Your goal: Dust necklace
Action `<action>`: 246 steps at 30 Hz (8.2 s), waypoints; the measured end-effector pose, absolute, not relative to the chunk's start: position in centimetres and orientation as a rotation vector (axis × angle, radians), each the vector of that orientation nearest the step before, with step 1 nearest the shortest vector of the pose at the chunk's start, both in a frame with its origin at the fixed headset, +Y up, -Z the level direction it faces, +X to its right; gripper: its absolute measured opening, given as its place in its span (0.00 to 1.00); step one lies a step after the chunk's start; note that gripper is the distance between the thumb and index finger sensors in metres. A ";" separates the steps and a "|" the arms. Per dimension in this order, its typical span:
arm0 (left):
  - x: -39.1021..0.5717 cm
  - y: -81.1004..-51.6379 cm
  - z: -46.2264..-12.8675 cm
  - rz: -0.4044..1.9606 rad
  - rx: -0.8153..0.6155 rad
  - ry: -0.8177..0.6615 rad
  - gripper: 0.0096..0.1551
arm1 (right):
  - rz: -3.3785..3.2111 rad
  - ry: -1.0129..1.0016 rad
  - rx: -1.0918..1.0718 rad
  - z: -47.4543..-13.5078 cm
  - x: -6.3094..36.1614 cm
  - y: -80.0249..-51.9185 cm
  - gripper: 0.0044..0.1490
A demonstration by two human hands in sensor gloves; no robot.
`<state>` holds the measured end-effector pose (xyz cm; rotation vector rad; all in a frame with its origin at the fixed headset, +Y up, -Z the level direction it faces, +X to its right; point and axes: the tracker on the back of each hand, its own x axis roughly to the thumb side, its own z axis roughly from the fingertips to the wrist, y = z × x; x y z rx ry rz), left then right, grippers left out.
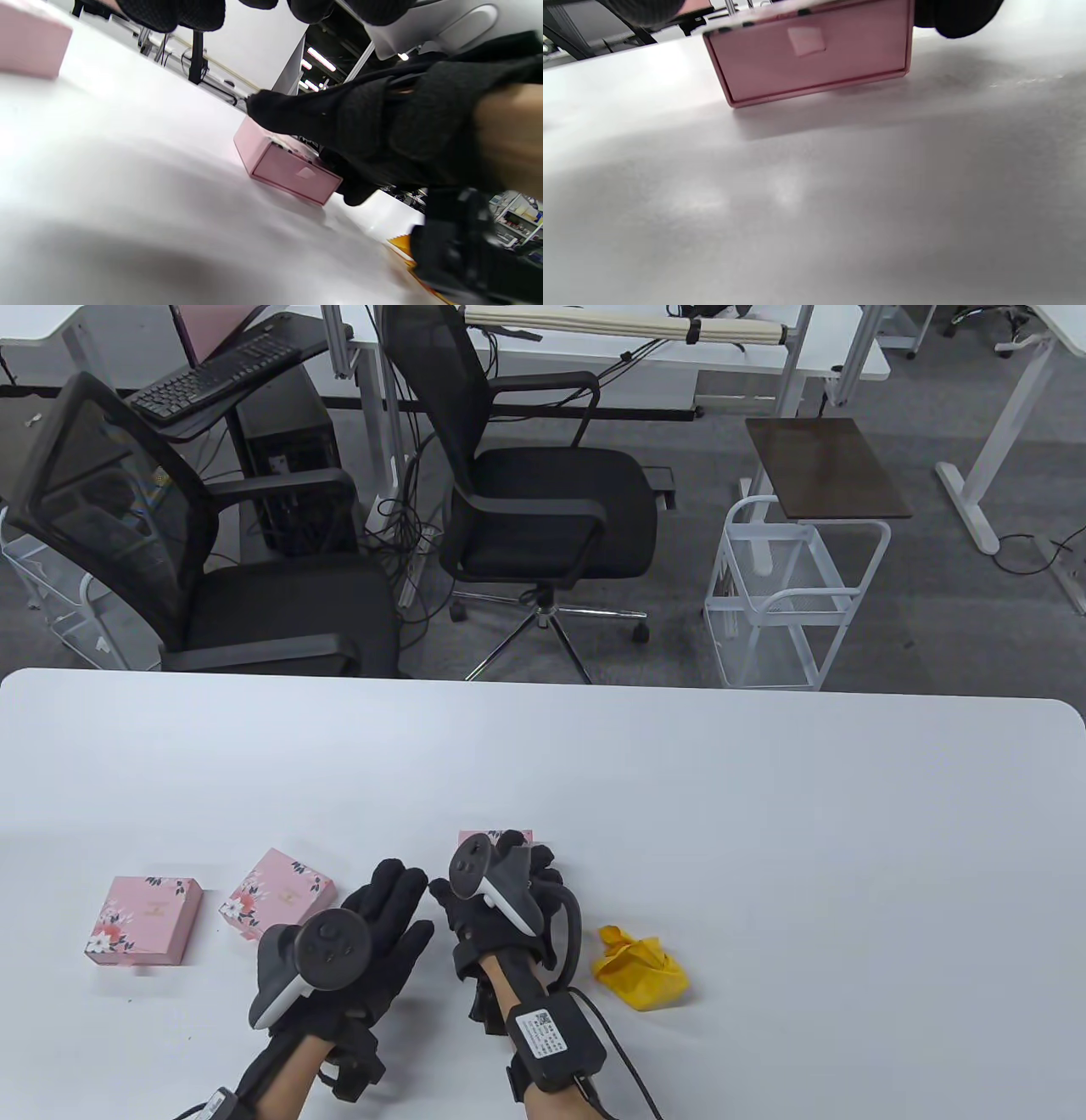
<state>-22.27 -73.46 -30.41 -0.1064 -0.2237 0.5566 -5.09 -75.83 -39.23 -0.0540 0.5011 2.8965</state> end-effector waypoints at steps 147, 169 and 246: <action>-16.5 -77.5 -35.9 0.214 -0.274 -0.230 0.34 | 2.212 0.472 -0.342 -36.0 0.4 -78.3 0.33; -16.3 -77.0 -35.8 0.180 -0.284 -0.226 0.33 | 2.162 0.435 -0.505 -35.1 -0.2 -78.7 0.26; -22.2 -72.4 -30.3 0.445 -0.012 -0.198 0.36 | 3.153 0.116 0.190 -31.8 -2.3 -75.9 0.24</action>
